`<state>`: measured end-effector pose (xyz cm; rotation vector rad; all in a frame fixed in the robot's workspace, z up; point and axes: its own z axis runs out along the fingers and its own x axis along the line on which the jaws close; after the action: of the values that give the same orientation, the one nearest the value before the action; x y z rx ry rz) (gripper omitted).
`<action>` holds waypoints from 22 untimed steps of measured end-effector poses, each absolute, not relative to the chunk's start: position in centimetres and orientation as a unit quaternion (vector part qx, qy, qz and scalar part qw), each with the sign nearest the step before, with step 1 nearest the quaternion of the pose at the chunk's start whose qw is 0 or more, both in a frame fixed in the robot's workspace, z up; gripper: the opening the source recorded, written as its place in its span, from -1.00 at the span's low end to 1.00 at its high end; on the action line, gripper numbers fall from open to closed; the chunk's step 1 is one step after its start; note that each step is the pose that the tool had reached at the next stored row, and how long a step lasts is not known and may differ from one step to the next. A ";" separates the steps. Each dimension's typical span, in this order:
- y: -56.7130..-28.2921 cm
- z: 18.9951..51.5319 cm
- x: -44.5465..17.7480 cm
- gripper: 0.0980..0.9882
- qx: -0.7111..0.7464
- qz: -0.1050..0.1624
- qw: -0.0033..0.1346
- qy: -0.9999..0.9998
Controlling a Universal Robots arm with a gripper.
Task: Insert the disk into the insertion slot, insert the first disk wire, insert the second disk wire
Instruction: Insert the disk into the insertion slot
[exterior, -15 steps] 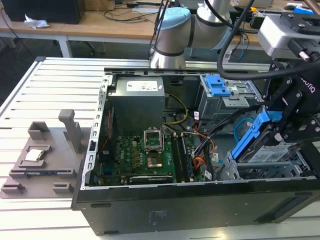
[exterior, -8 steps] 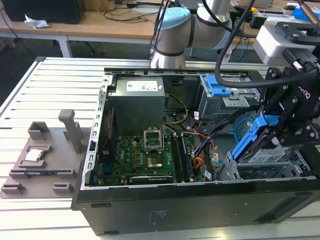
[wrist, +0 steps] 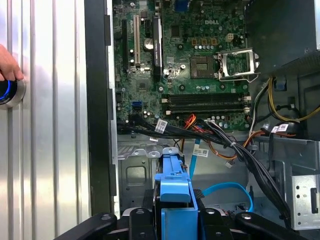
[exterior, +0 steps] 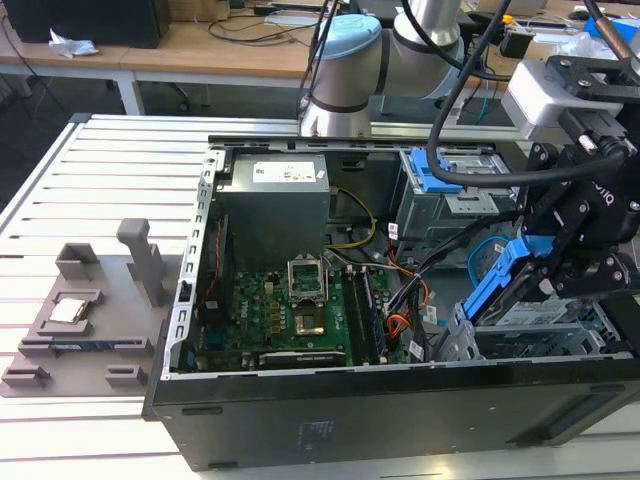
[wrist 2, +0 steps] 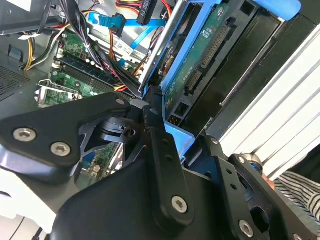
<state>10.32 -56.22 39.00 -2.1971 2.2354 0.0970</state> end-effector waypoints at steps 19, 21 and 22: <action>-56.2 40.8 10.3 -0.22 -0.701 0.031 0.003 0.713; -56.2 41.3 10.3 -0.22 -0.701 0.031 0.003 0.713; -56.2 41.3 10.3 -0.22 -0.701 0.031 0.003 0.713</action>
<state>10.32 -56.21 41.30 -2.1973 2.2354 0.0969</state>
